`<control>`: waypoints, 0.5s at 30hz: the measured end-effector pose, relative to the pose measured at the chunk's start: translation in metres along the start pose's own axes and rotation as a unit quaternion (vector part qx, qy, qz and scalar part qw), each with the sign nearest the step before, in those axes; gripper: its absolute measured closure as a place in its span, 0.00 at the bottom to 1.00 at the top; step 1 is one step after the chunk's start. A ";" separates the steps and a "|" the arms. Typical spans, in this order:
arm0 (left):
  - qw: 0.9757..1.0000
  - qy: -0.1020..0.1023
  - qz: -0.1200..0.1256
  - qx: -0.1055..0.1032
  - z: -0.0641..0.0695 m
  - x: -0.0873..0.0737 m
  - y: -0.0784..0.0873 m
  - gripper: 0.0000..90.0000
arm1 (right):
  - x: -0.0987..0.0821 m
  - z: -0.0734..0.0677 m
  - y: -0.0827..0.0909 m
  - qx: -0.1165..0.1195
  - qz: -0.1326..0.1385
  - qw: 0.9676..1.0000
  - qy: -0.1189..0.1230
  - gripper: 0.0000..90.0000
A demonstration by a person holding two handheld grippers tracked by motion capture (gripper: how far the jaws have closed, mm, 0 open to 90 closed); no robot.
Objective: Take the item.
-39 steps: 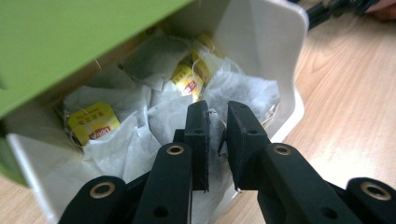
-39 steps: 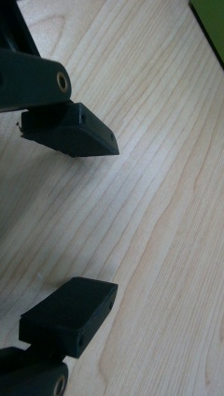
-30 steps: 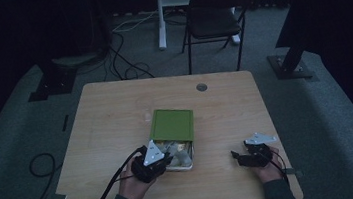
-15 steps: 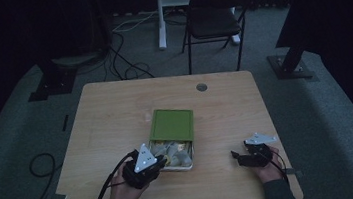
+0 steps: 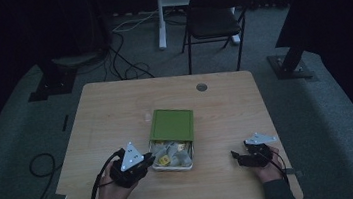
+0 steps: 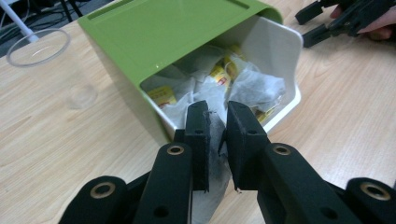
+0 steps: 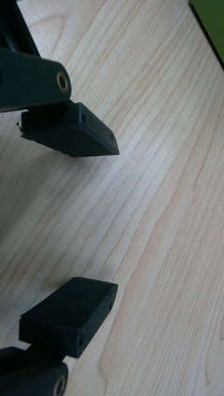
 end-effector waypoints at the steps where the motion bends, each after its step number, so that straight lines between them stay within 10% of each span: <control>1: 1.000 0.002 0.001 0.000 -0.002 0.000 0.000 0.89 | 0.000 0.000 0.000 0.000 0.000 1.000 0.000 0.31; 15: 1.000 0.006 0.003 0.000 -0.020 0.002 -0.006 0.89 | 0.000 0.000 0.000 0.000 0.000 1.000 -0.001 0.31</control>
Point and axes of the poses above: each handheld gripper's, and its own axes: y roughly backward along the jaws, x roughly out of its top, z roughly to its right, the point moved 7 cm from there along -y, roughly forward along the jaws, and after that the axes turned 15 degrees about y, right-handed, at the moved point
